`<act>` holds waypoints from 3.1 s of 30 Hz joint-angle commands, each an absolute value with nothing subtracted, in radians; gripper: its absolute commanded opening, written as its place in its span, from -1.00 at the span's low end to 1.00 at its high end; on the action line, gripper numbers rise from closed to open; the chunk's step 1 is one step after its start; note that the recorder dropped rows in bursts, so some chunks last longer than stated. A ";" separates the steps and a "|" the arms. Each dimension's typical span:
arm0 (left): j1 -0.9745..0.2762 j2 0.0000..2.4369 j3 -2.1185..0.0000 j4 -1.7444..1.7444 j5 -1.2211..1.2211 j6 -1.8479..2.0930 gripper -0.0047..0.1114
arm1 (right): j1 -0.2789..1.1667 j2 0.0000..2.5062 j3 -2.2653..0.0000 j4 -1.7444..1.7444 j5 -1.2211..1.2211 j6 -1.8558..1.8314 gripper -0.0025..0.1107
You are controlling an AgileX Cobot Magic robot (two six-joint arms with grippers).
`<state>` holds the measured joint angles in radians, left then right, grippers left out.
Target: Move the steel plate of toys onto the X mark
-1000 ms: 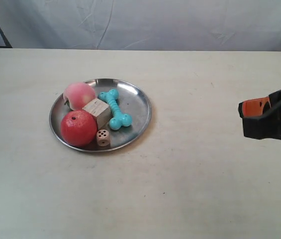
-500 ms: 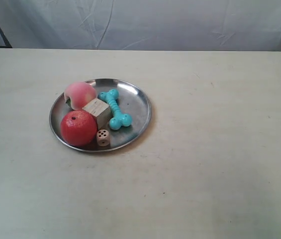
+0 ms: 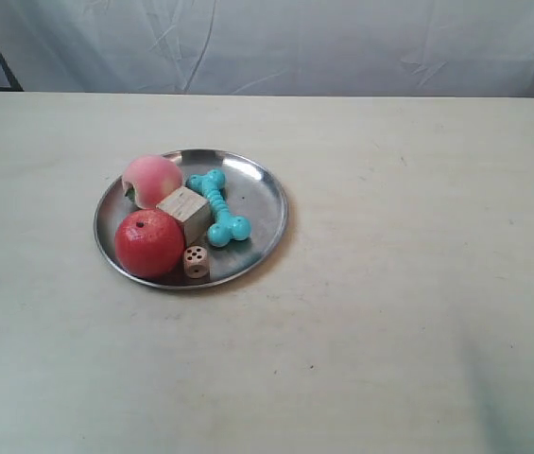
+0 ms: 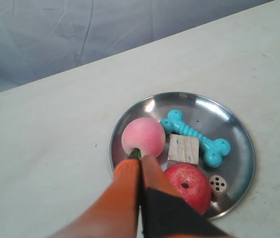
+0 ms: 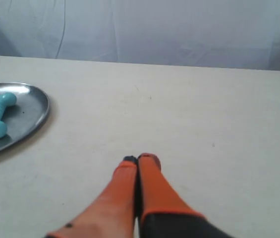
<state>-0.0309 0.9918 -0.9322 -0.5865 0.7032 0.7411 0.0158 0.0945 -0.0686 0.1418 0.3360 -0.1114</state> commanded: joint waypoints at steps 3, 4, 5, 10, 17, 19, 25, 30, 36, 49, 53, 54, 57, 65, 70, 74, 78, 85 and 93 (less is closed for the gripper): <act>-0.032 0.984 -0.928 -0.590 0.695 0.741 -0.91 | 0.011 0.059 0.000 0.193 0.322 -0.120 -0.96; -0.032 0.984 -0.928 -0.590 0.695 0.741 -0.91 | 0.011 0.059 0.000 0.193 0.329 -0.120 -0.96; -0.032 0.984 -0.928 -0.590 0.695 0.741 -0.91 | 0.011 0.059 0.000 0.193 0.329 -0.120 -0.96; -0.032 0.984 -0.928 -0.590 0.695 0.741 -0.91 | 0.011 0.059 0.000 0.193 0.327 -0.120 -0.96; -0.032 0.984 -0.928 -0.590 0.695 0.741 -0.91 | 0.011 0.059 0.000 0.193 0.322 -0.120 -0.96; -0.032 0.984 -0.928 -0.590 0.695 0.741 -0.91 | 0.011 0.059 0.000 0.193 0.320 -0.120 -0.96; -0.032 0.909 -0.861 -0.490 0.676 0.701 -0.91 | 0.011 0.059 0.000 0.193 0.320 -0.120 -0.96; -0.032 0.639 -0.634 -0.240 0.499 0.250 -0.91 | 0.011 0.059 0.000 0.193 0.320 -0.120 -0.96; -0.032 0.332 -0.304 -0.118 0.308 0.033 -0.91 | 0.011 0.059 0.000 0.193 0.320 -0.120 -0.96; -0.032 0.000 0.000 -0.063 0.208 -0.096 -0.91 | 0.011 0.059 0.000 0.193 0.321 -0.120 -0.96; -0.032 0.000 0.000 -0.063 0.238 -0.096 -0.91 | 0.011 0.059 0.000 0.193 0.319 -0.120 -0.96; -0.032 0.000 0.000 -0.063 0.238 -0.096 -0.91 | 0.011 0.059 0.000 0.193 0.319 -0.120 -0.96; -0.032 0.000 0.000 -0.063 0.238 -0.096 -0.91 | 0.011 0.059 0.000 0.193 0.316 -0.120 -0.96; -0.032 0.000 0.000 -0.063 0.230 -0.096 -0.91 | 0.011 0.059 0.000 0.195 0.317 -0.120 -0.96; -0.032 0.000 0.000 -0.061 0.225 -0.096 -0.91 | 0.011 0.059 0.000 0.195 0.317 -0.120 -0.96; -0.032 0.000 0.000 -0.061 0.223 -0.096 -0.91 | 0.011 0.059 0.000 0.195 0.317 -0.120 -0.96; -0.032 0.000 0.000 -0.061 0.223 -0.096 -0.91 | 0.011 0.059 0.000 0.195 0.317 -0.120 -0.96; -0.032 0.000 0.000 -0.061 0.223 -0.096 -0.91 | 0.011 0.059 0.000 0.194 0.318 -0.120 -0.96; -0.032 0.000 0.000 -0.061 0.223 -0.096 -0.91 | 0.011 0.059 0.000 0.194 0.318 -0.120 -0.96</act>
